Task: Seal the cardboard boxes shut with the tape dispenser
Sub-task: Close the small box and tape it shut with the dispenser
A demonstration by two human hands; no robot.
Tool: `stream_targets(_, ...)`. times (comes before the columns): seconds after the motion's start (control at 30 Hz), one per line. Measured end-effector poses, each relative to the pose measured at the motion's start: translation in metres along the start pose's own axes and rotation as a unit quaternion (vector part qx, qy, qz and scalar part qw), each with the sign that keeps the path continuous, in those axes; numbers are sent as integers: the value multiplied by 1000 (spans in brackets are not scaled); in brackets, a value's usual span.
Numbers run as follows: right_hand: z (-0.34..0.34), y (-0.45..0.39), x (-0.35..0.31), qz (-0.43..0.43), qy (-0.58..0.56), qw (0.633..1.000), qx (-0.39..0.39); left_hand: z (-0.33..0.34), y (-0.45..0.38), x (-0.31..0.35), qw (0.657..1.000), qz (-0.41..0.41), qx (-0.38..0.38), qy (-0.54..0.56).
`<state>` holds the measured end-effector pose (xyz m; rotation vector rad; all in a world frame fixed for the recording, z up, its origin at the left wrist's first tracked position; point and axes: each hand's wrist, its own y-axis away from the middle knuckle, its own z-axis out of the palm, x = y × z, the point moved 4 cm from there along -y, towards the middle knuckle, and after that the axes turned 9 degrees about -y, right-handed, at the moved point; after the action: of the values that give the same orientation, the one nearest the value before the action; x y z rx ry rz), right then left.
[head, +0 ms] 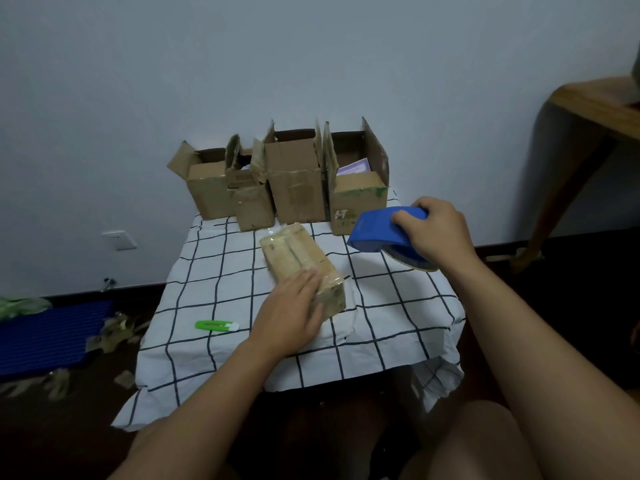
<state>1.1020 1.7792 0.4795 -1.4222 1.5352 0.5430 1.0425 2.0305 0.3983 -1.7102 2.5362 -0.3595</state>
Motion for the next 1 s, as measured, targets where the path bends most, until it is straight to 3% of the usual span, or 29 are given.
stream_targets(0.13, 20, 10, -7, -10, -6, 1000, -21, -1, 0, -3, 997, 7, 69, -27)
stream_targets(0.23, 28, 15, -9, -18, -4, 1000, -25, -2, 0, -9, 996, 35, 73, -36)
stream_targets(0.47, 36, 15, -14, -24, -13, 1000, -11, -2, 14, -48, 998, 41, -13, -42)
stream_targets(0.7, 49, 14, -23, -24, -23, 999, 0, -14, 8, -47, 993, -93, 25, -64)
stream_targets(0.8, 52, 16, -27, -26, -24, 999, 4, -4, -3, -36, 985, -83, 13, -148)
stream_targets(0.9, 46, 15, -26, -23, -24, 999, 10, -4, 0, -53, 985, -69, -12, -157)
stream_targets(1.0, 39, 13, -25, -19, -29, 999, 25, -11, 5, -78, 979, -118, -26, -165)
